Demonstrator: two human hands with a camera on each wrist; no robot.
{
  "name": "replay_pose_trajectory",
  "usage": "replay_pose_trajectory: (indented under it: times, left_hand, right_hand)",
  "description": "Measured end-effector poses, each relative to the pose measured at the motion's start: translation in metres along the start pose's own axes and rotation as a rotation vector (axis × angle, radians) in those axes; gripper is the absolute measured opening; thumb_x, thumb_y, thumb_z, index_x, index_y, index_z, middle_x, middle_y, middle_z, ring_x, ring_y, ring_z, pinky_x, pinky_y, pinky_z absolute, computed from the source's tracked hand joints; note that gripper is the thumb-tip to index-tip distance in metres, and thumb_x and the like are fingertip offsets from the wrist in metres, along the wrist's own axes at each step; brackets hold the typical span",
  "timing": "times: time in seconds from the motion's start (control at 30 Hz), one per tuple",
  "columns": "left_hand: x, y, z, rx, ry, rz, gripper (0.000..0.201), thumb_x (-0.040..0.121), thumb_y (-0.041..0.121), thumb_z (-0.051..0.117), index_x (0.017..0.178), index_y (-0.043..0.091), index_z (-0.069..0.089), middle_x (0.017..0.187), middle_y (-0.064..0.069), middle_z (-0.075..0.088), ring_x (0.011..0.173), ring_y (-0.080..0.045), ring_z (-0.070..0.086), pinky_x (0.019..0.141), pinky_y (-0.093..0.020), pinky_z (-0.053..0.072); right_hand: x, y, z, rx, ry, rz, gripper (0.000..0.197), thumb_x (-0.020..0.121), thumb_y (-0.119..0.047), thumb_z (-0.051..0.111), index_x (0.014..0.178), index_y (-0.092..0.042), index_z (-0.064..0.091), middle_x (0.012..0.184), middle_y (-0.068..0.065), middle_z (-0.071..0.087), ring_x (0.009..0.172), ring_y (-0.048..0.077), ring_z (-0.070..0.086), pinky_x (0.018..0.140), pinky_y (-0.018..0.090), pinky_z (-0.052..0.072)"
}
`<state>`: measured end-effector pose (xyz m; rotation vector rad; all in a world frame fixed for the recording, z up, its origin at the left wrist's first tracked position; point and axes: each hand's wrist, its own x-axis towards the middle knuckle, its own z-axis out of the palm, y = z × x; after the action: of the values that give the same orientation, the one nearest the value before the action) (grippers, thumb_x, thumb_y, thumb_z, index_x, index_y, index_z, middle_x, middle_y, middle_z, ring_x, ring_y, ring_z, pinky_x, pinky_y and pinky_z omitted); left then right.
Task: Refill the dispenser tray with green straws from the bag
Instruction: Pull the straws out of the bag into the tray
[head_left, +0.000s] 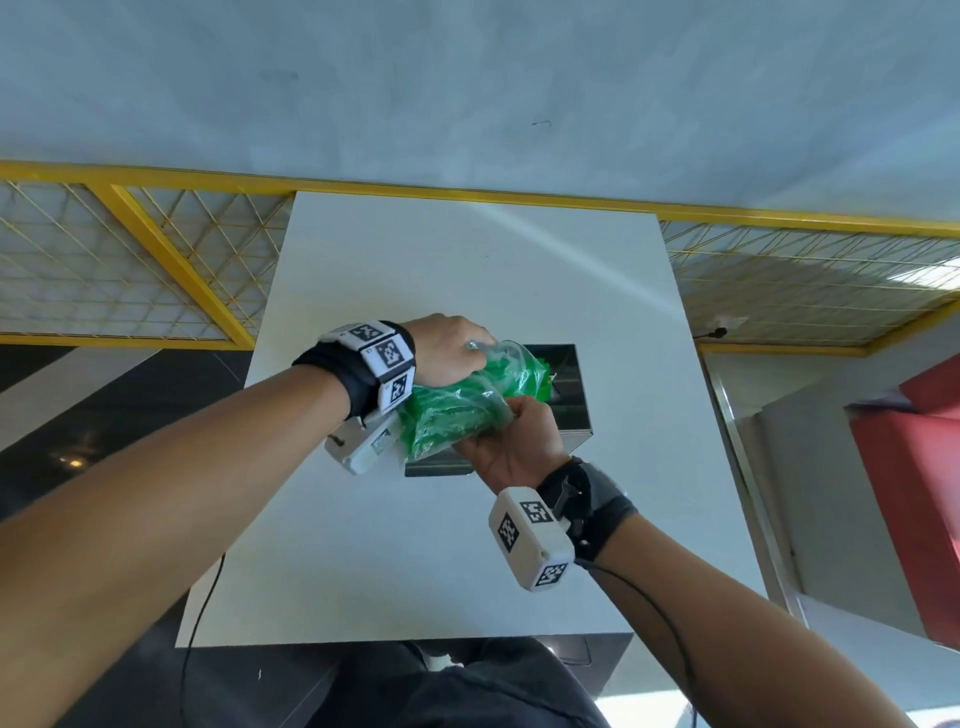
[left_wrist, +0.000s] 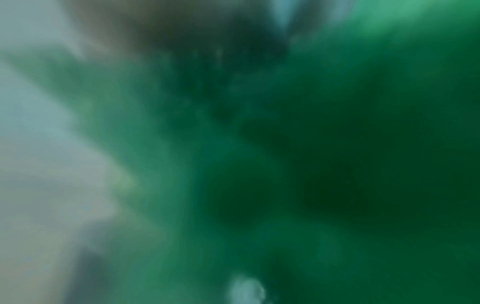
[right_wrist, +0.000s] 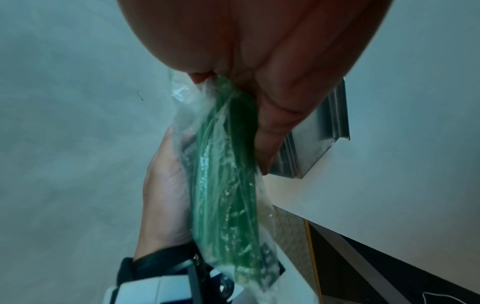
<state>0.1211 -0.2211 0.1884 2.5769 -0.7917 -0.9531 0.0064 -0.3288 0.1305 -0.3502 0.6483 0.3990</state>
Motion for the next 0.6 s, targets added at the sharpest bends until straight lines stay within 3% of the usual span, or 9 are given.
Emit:
replay_pose_trajectory:
  times: [0.07,0.13,0.2,0.23,0.3,0.4,0.5,0.57,0.6]
  left_hand:
    - [0.017,-0.002,0.001,-0.011,-0.017,0.011,0.044,0.101,0.030,0.041,0.140,0.019,0.058,0.145,-0.010,0.058,0.125,-0.029,0.059,0.097,-0.032,0.045]
    - [0.034,-0.008,0.004,-0.040,-0.022,0.035,0.035,0.095,0.032,0.042,0.102,0.013,0.070,0.105,-0.011,0.072,0.089,-0.029,0.064,0.081,-0.034,0.050]
    - [0.045,-0.011,0.010,-0.099,0.001,0.019,0.027,0.093,0.032,0.043,0.074,0.014,0.052,0.062,-0.006,0.049,0.057,-0.023,0.040,0.059,-0.031,0.033]
    - [0.051,-0.013,0.013,-0.142,0.030,0.009,0.033,0.094,0.032,0.045,0.066,0.015,0.045,0.055,-0.002,0.038,0.052,-0.020,0.031,0.057,-0.031,0.027]
    - [0.058,-0.015,0.019,-0.196,0.155,0.002,0.045,0.094,0.040,0.047,0.056,0.017,0.039,0.049,0.001,0.033,0.047,-0.020,0.029,0.055,-0.029,0.028]
    - [0.061,-0.019,0.028,-0.281,0.307,0.002,0.051,0.094,0.055,0.041,0.060,0.018,0.047,0.047,0.003,0.032,0.043,-0.018,0.028,0.055,-0.027,0.029]
    - [0.052,-0.029,0.028,-0.438,0.298,0.037,0.057,0.094,0.066,0.038,0.069,0.018,0.056,0.042,0.010,0.026,0.042,-0.017,0.026,0.058,-0.029,0.028]
    - [0.040,-0.032,0.030,-0.414,0.251,0.113,0.059,0.091,0.074,0.036,0.091,0.027,0.072,0.056,0.006,0.058,0.055,-0.019,0.054,0.069,-0.031,0.045]
    - [0.037,-0.034,0.038,-0.360,0.244,0.140,0.066,0.089,0.077,0.033,0.114,0.031,0.071,0.088,0.001,0.076,0.081,-0.020,0.069,0.085,-0.035,0.051]
  right_hand:
    - [0.002,-0.007,-0.001,-0.036,0.048,-0.001,0.053,0.094,-0.012,0.026,0.136,0.006,0.054,0.147,0.028,0.050,0.139,0.041,0.047,0.109,0.053,0.045]
    - [0.003,-0.013,-0.001,-0.043,0.064,-0.005,0.053,0.097,-0.011,0.025,0.140,0.005,0.051,0.147,0.028,0.050,0.138,0.041,0.049,0.098,0.057,0.050]
    - [0.003,-0.016,-0.001,-0.029,0.075,-0.009,0.051,0.099,-0.010,0.024,0.139,0.005,0.053,0.144,0.028,0.054,0.135,0.041,0.052,0.091,0.056,0.053]
    - [0.004,-0.018,-0.001,-0.027,0.076,-0.012,0.050,0.100,-0.009,0.024,0.138,0.006,0.054,0.142,0.028,0.055,0.134,0.042,0.053,0.091,0.056,0.053]
    - [0.006,-0.023,-0.001,-0.029,0.090,-0.028,0.048,0.102,-0.007,0.024,0.135,0.006,0.056,0.141,0.030,0.055,0.133,0.043,0.053,0.095,0.057,0.051]
    - [0.012,-0.035,-0.002,0.003,0.131,-0.017,0.046,0.105,-0.009,0.024,0.136,0.005,0.055,0.134,0.031,0.059,0.121,0.044,0.060,0.081,0.057,0.059]
    - [0.018,-0.043,-0.007,0.024,0.179,0.008,0.045,0.106,-0.009,0.024,0.140,0.004,0.051,0.133,0.029,0.058,0.116,0.042,0.061,0.064,0.051,0.064]
    - [0.022,-0.043,-0.008,0.005,0.210,-0.017,0.045,0.105,-0.008,0.026,0.139,0.004,0.053,0.137,0.028,0.058,0.118,0.041,0.062,0.061,0.049,0.064]
    - [0.023,-0.041,-0.007,-0.003,0.222,-0.033,0.044,0.105,-0.007,0.027,0.137,0.004,0.055,0.132,0.027,0.061,0.111,0.040,0.066,0.059,0.047,0.064]
